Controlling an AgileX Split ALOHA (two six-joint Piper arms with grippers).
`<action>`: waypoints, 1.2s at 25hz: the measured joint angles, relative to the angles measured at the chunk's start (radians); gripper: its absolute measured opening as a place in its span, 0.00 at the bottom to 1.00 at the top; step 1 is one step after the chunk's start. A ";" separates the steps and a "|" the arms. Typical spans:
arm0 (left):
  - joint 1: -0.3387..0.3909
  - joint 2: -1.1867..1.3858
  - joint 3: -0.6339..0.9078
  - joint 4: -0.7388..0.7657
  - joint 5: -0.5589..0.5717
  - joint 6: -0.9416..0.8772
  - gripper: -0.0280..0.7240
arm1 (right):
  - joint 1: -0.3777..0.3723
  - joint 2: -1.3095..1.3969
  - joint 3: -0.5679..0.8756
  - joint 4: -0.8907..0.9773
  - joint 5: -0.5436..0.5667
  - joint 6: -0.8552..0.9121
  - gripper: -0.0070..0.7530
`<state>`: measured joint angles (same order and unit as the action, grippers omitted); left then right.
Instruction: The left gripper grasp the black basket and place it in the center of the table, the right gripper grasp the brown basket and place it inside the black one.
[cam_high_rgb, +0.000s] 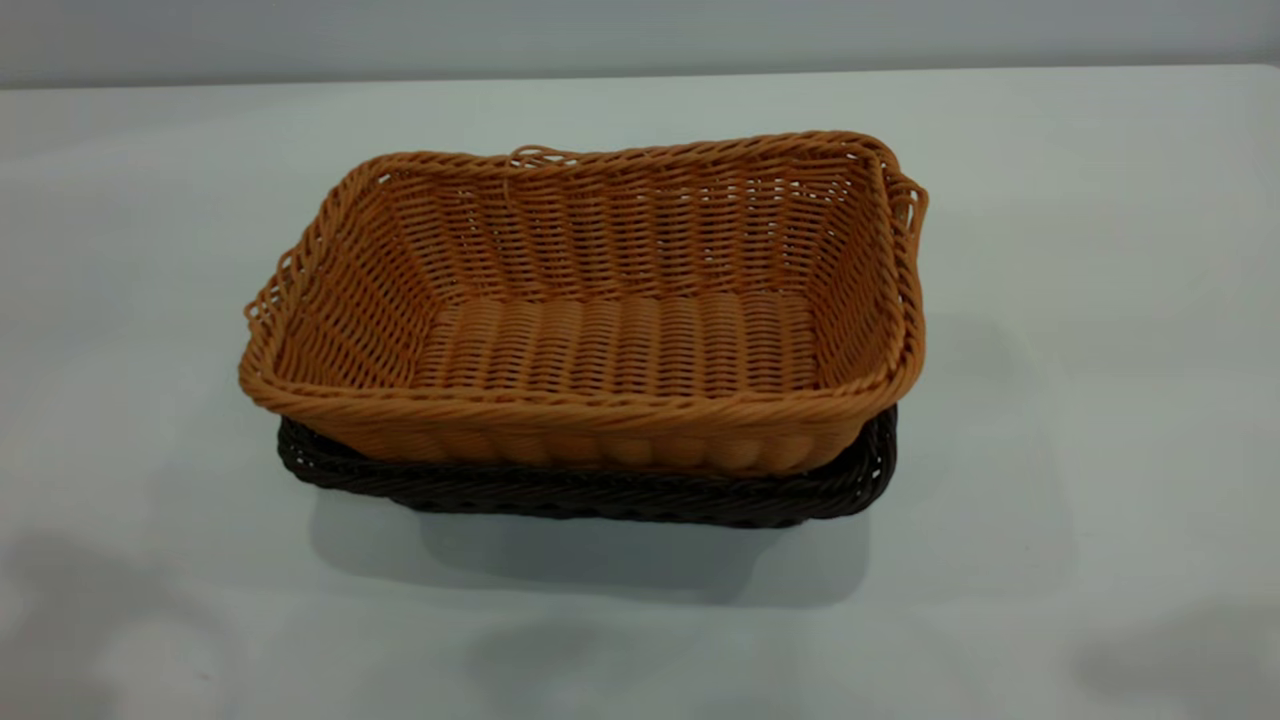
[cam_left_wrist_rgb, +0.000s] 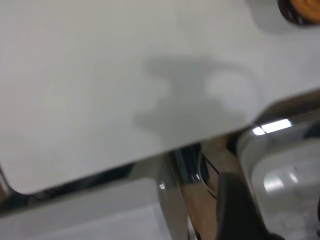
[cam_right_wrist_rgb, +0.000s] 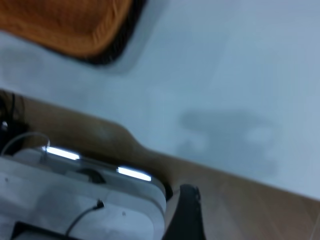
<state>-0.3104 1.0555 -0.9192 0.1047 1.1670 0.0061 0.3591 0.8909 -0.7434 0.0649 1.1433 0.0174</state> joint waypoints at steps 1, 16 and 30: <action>0.000 0.000 0.021 -0.012 0.000 0.000 0.50 | 0.000 -0.018 0.043 -0.001 -0.013 0.005 0.77; 0.000 -0.007 0.385 -0.176 -0.065 0.000 0.50 | 0.000 -0.137 0.273 -0.036 -0.217 0.034 0.77; 0.000 -0.289 0.430 -0.169 -0.094 0.042 0.50 | 0.000 -0.209 0.276 0.037 -0.045 0.029 0.77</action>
<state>-0.3104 0.7668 -0.4889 -0.0643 1.0734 0.0483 0.3591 0.6823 -0.4671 0.1023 1.0981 0.0467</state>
